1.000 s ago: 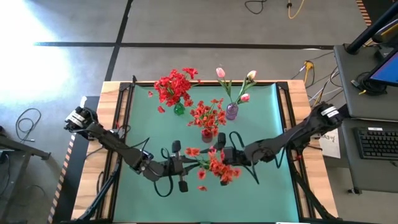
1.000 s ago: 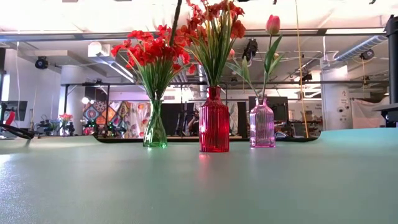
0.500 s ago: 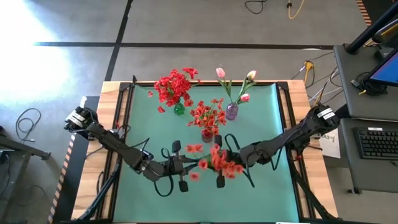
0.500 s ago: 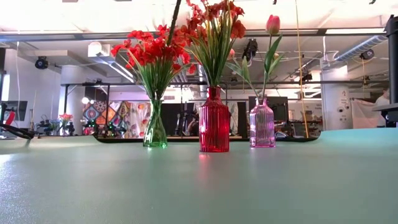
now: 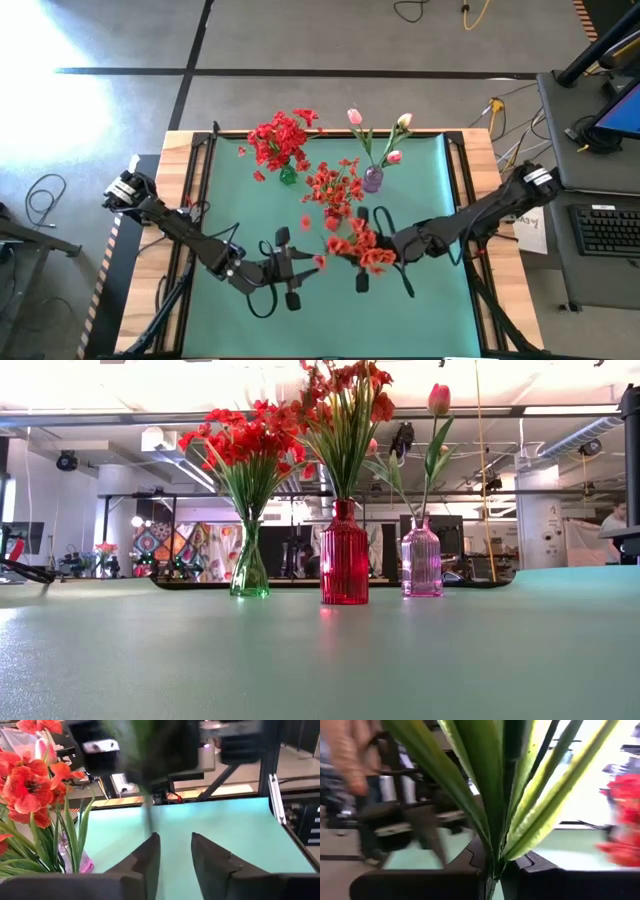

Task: Sort flowers into vase by color
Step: Put the orange flowers into the red vase

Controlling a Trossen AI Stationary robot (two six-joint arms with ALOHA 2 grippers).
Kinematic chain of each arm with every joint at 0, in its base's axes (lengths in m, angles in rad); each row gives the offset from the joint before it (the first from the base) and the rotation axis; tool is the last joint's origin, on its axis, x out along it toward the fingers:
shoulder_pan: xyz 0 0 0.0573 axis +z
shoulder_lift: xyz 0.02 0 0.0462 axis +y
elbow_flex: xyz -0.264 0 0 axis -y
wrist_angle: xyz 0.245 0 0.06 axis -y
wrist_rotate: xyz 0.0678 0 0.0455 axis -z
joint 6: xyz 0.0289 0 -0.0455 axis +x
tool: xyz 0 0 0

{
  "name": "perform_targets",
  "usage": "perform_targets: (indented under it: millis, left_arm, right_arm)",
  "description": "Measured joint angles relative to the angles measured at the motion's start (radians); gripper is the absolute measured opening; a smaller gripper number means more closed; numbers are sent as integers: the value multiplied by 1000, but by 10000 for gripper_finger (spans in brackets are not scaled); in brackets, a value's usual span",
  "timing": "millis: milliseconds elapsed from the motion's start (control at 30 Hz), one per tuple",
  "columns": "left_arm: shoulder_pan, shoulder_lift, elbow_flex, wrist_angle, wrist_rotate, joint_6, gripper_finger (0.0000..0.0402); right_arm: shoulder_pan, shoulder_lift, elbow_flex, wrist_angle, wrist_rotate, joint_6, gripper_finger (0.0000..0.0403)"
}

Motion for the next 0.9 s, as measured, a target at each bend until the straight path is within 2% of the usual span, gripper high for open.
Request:
perform_targets:
  millis: [233,333,467,600,733,900]
  left_arm:
    - [-5,-39,0,-163,0,-46,132]
    - [6,-50,-9,-269,-1,-126,137]
    - [25,-51,-62,-279,0,-208,145]
    - [41,-51,-152,-169,-1,-232,161]
    - [52,-47,-260,46,-1,-222,187]
    - [83,-33,-352,233,-19,-228,227]
  right_arm:
    - [-17,-108,0,-185,200,-16,18]
    - [-45,-128,0,-226,210,-8,18]
    - [-76,-132,-1,-248,211,-6,18]
    - [-88,-124,-1,-254,207,-12,18]
    - [-89,-124,-1,-255,187,0,18]
    - [-88,-125,-1,-256,184,6,18]
